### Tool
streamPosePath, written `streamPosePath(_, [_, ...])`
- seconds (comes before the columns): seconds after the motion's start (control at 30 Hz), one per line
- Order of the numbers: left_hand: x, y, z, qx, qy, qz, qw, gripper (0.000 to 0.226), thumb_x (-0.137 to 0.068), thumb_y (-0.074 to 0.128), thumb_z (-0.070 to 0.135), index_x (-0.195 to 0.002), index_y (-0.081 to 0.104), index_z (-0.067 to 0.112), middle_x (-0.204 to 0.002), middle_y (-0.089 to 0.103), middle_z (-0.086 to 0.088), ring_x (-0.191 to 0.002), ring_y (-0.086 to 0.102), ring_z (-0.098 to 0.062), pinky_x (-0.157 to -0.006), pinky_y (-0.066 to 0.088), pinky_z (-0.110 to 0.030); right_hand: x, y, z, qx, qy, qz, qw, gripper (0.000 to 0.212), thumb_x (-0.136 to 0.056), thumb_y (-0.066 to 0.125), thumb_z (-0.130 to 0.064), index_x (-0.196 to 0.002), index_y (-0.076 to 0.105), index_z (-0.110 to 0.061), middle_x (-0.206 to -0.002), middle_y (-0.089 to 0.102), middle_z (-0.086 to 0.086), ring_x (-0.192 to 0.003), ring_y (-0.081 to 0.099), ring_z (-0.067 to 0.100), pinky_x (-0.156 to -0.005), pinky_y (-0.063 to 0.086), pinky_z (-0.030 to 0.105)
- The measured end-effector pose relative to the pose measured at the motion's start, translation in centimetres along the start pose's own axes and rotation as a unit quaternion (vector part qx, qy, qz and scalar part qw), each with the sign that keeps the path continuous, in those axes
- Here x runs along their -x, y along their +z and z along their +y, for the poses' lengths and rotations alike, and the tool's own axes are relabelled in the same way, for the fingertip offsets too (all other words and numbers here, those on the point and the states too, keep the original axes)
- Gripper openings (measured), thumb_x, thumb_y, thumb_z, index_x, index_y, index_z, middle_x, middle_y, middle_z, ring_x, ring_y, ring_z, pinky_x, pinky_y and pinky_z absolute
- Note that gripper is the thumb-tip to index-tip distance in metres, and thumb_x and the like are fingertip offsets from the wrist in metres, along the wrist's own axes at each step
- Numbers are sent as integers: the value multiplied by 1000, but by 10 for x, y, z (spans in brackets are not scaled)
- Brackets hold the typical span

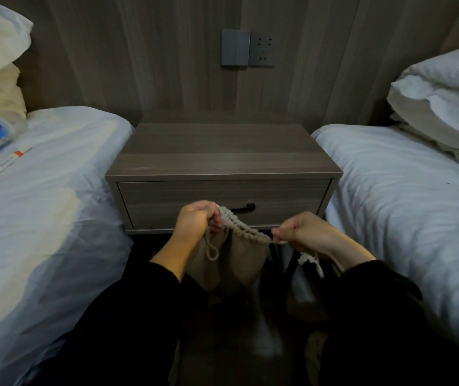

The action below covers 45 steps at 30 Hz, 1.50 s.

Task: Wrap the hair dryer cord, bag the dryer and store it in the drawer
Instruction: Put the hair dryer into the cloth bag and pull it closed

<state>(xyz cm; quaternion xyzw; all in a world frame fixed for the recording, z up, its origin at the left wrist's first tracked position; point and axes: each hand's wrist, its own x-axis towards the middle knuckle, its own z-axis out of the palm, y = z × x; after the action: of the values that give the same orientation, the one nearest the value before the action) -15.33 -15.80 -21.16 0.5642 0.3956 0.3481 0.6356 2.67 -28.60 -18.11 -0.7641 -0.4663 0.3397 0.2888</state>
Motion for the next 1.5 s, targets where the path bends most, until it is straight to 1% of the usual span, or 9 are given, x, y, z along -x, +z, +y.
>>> streamPosePath(0.2, [-4, 5, -2, 25, -25, 7, 999, 41, -98, 36, 2, -60, 49, 4, -34, 52, 0, -31, 52, -6, -36, 42, -15, -6, 12, 1, 178, 33, -50, 982, 38, -88, 57, -40, -60, 61, -14, -50, 49, -3, -50, 46, 9, -51, 33, 26])
streamPosePath(0.4, [-6, 2, 0, 98, -137, 35, 985, 44, -101, 27, 11, -59, 39, 8, -28, 38, 5, -23, 33, -7, -33, 30, -14, -16, 2, 22, -403, 53, -29, 913, 37, -99, 33, -19, -66, 44, -8, -29, 28, -5, -22, 21, 7, -38, 22, 18])
streamPosePath(0.6, [-6, -17, -5, 146, -195, 64, 968, 39, -99, 33, 14, -61, 43, 12, -42, 39, 2, -42, 34, -11, -49, 27, -23, -19, -10, 31, -534, 121, 91, 832, 38, -100, 26, -19, -63, 35, -14, -25, 24, -5, -20, 21, 8, -52, 23, 26])
streamPosePath(0.77, [-16, -9, -10, 81, -207, 97, 970, 39, -98, 38, 15, -61, 48, 10, -47, 44, 0, -51, 37, -16, -50, 31, -26, -26, -3, 29, -466, 9, 221, 857, 38, -97, 34, -11, -60, 41, -10, -27, 34, -4, -26, 28, 6, -44, 26, 22])
streamPosePath(0.87, [-20, -4, -8, -197, -163, 79, 963, 37, -95, 45, 14, -59, 53, 7, -54, 52, -8, -52, 48, -21, -51, 39, -29, -12, -10, 14, -407, -95, 209, 884, 39, -96, 37, -8, -59, 46, -6, -32, 40, -2, -33, 34, 6, -42, 29, 16])
streamPosePath(1.0, [1, 5, -19, -551, 55, 12, 833, 20, -90, 52, 16, -95, 69, 9, -97, 68, -12, -94, 63, -28, -79, 47, -33, -1, -2, 0, -276, -182, 137, 934, 37, -92, 44, -10, -57, 54, -7, -34, 43, -1, -39, 36, 14, -44, 32, 21])
streamPosePath(1.2, [16, 27, -36, -299, 44, -295, 906, 96, -76, 74, 14, -149, 13, 29, -135, 36, 11, -130, 34, -7, -105, 33, -23, 3, 0, -7, -415, -189, -7, 890, 38, -95, 37, -9, -60, 53, -5, -35, 41, 0, -38, 38, 12, -89, 55, 40])
streamPosePath(1.4, [20, 35, -43, -263, 27, -259, 929, 23, -91, 57, 26, -110, 65, 16, -105, 66, 1, -103, 61, -15, -91, 47, -30, 1, -6, -4, -497, -153, 25, 854, 47, -98, 31, -9, -57, 54, -8, -33, 36, 3, -35, 35, 14, -82, 57, 39])
streamPosePath(1.5, [24, 35, -33, -249, 26, -233, 940, 24, -93, 53, 30, -99, 69, 13, -97, 68, -1, -94, 62, -15, -82, 48, -26, -11, -16, 12, -322, -38, 189, 927, 39, -96, 42, -16, -61, 55, -6, -37, 49, 2, -41, 47, 15, -59, 50, 27])
